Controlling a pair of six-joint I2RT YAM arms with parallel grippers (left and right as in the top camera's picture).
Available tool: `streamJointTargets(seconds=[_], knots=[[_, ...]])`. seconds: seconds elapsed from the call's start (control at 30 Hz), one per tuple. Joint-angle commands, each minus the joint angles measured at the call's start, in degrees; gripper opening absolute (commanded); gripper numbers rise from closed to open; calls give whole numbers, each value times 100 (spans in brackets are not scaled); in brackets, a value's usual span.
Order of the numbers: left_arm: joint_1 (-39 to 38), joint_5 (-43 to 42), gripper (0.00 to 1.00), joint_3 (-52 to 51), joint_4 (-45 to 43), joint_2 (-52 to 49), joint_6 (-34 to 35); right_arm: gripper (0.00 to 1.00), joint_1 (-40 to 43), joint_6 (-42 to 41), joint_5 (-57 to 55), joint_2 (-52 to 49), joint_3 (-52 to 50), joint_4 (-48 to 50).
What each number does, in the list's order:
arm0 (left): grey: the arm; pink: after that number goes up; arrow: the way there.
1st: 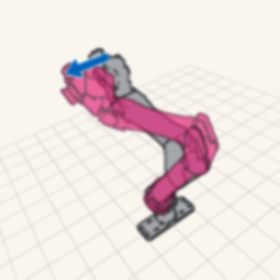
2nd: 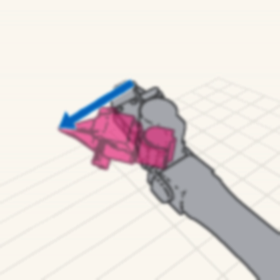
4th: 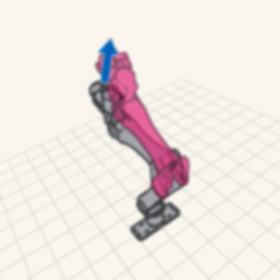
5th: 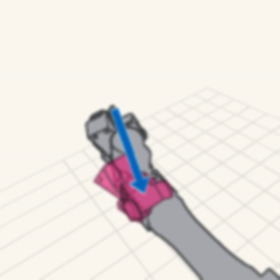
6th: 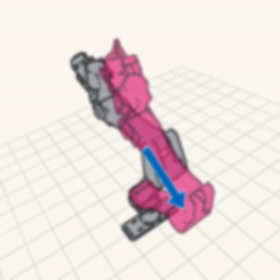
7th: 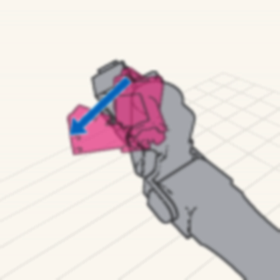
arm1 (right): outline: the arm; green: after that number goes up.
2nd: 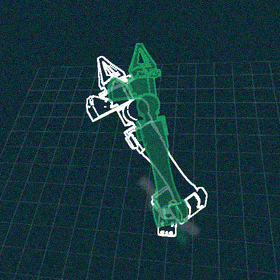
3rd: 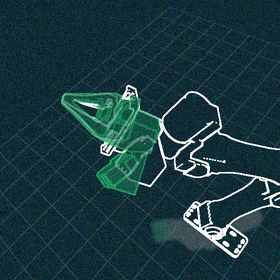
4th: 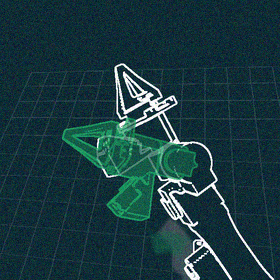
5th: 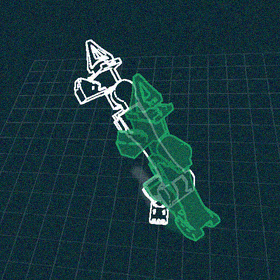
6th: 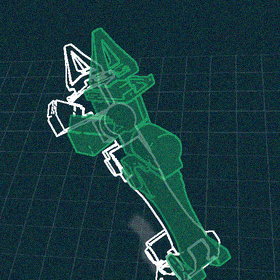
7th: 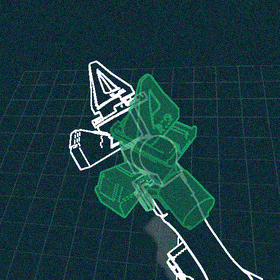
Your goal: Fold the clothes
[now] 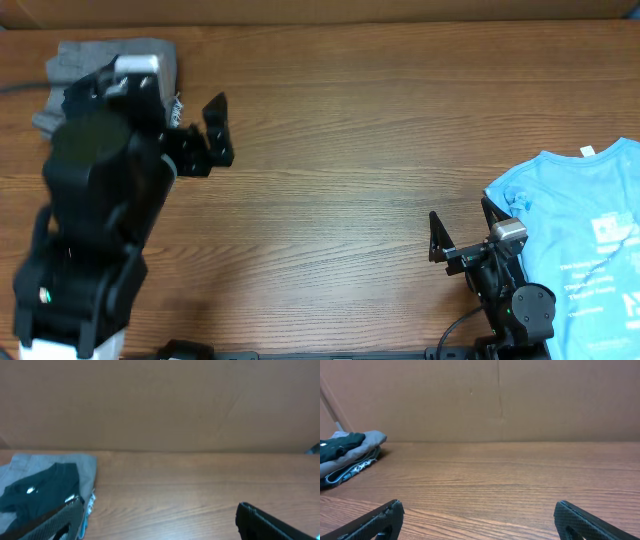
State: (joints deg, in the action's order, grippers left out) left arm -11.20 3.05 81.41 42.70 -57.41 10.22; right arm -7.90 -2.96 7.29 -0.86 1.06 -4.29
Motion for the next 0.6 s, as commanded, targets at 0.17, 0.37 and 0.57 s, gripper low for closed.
streamJointTargets(seconds=[0.17,0.37,0.57], knots=[[769,-715,100,-3309,-1661,2435,-409,100,20,-2,24,48,-59,26],[831,-780,100,-4911,-2570,3893,-778,100,20,-2,24,48,-59,26],[828,-968,100,-6026,-2909,4883,-1095,100,20,0,24,48,-59,26]])
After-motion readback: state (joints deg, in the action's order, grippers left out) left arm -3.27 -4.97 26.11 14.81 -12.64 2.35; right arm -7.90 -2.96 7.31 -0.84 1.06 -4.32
